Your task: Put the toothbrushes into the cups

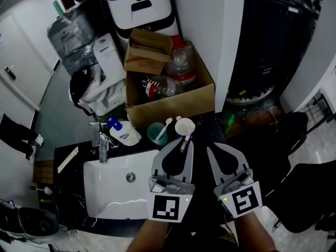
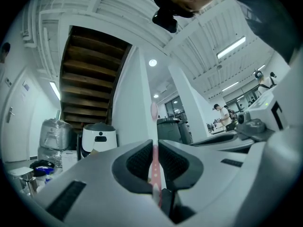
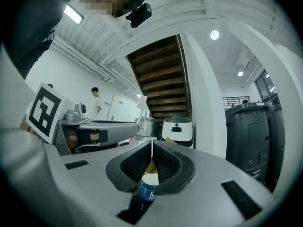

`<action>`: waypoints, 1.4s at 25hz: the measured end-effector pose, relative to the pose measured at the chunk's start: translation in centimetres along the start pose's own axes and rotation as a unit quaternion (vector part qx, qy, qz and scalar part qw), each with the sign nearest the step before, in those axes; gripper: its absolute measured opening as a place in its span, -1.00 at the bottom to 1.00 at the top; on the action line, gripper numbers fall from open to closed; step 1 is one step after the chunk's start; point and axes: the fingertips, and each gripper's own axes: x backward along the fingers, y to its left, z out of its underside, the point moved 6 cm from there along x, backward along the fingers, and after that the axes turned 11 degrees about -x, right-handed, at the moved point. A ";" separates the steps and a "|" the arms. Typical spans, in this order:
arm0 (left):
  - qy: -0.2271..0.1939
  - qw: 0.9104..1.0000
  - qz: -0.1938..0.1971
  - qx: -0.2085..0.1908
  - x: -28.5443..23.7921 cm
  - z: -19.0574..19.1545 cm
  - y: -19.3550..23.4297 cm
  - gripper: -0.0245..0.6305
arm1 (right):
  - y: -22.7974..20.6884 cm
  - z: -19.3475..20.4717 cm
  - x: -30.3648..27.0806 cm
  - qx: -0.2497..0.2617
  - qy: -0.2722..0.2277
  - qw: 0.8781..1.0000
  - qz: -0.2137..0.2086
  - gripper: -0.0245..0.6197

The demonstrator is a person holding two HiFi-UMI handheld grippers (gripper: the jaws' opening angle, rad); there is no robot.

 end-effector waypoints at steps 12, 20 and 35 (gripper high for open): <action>0.011 0.998 0.039 -0.043 -4.8 4.2 1.1 -0.80 | -3.3 3.0 -3.6 -0.007 0.025 1.000 0.015 -0.82; 0.020 0.997 0.057 -0.041 -7.1 7.2 1.5 -0.80 | -4.8 5.3 -5.4 -0.013 0.046 0.999 0.020 -0.82; 0.050 0.994 0.080 -0.048 -9.5 11.4 1.2 -0.80 | -7.4 8.1 -7.7 -0.028 0.078 0.996 0.027 -0.82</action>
